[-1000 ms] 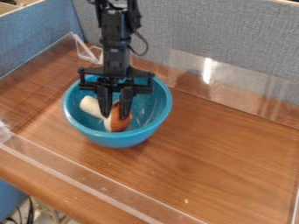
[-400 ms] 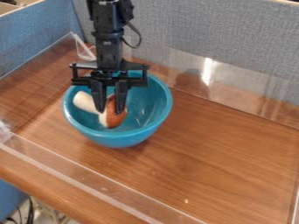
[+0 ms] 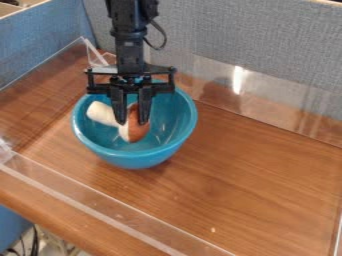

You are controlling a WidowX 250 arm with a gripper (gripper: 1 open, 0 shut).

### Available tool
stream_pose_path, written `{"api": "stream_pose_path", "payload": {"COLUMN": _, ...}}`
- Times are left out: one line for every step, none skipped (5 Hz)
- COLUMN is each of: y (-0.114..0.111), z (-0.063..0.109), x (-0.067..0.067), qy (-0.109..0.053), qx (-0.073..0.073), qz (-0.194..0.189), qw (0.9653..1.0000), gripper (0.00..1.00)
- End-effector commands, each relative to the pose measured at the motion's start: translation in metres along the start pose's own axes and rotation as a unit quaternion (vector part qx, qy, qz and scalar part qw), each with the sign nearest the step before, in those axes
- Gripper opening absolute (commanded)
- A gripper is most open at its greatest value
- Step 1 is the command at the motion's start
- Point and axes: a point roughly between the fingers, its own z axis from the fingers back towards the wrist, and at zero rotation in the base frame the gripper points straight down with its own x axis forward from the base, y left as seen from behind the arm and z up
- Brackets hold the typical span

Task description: Remove the mushroom from inside the blue bowl and put it on the table

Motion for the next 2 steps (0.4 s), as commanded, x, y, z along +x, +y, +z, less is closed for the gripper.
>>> {"api": "stream_pose_path", "payload": {"y": 0.0079, "z": 0.0286, "x": 0.0079, "qy": -0.05, "qx": -0.018, "qz": 0.015, "qw": 0.9985, "gripper": 0.0}}
{"api": "stream_pose_path", "payload": {"y": 0.0156, "z": 0.0304, "x": 0.0104, "qy": -0.053, "qx": -0.02, "qz": 0.027, "qw": 0.998, "gripper": 0.0}}
